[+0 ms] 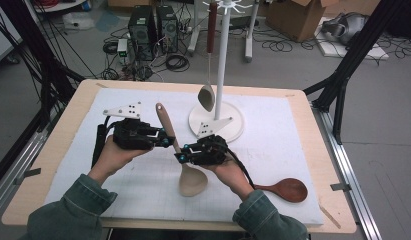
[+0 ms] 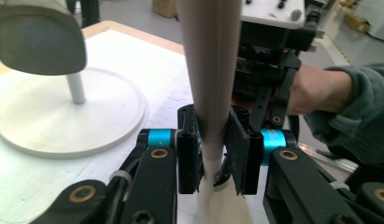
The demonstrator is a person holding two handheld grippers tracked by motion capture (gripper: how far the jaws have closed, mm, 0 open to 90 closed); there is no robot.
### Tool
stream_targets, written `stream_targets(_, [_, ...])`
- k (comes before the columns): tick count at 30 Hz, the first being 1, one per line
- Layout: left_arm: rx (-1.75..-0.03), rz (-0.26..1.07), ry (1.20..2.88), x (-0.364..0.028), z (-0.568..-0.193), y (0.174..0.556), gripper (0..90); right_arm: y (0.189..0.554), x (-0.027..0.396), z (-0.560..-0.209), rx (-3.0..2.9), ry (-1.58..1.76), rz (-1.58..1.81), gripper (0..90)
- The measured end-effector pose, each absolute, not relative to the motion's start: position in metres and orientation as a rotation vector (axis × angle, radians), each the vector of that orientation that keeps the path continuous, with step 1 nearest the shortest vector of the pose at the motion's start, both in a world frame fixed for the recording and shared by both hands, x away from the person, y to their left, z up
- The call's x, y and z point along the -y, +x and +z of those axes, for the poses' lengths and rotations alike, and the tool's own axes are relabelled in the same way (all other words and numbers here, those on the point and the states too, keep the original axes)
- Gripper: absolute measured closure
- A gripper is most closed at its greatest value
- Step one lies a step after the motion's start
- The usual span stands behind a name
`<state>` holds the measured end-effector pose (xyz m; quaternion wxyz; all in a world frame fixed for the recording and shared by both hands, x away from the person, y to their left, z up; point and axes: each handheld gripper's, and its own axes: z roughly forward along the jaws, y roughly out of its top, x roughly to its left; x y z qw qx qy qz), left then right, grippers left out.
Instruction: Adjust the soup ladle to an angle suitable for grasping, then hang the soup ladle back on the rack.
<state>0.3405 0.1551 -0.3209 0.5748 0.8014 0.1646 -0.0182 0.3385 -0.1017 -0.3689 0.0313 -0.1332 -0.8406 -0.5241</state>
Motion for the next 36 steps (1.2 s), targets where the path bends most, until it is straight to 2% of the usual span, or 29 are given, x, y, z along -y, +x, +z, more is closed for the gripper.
stream_targets(3, [-0.372, -0.045, 1.885, -0.154, -0.319, 0.34, 75.6, 0.34, 0.103, -0.369, 2.559, -0.381, -1.617, 74.9])
stream_targets(8, [-0.373, -0.015, 1.887, -0.151, -0.318, 0.338, 73.9, 0.339, 0.105, -0.368, 2.573, -0.37, -1.62, 78.5])
stream_targets(13, [-0.385, 0.02, 1.907, -0.155, -0.317, 0.337, 64.4, 0.341, 0.111, -0.366, 2.573, -0.418, -1.661, 78.8])
stream_targets(23, [-0.433, 0.099, 1.931, -0.161, -0.325, 0.33, 52.0, 0.349, 0.135, -0.361, 2.559, -0.527, -1.698, 78.8])
stream_targets(36, [-0.51, 0.195, 1.94, -0.183, -0.34, 0.324, 41.1, 0.36, 0.169, -0.349, 2.554, -0.647, -1.753, 78.8])
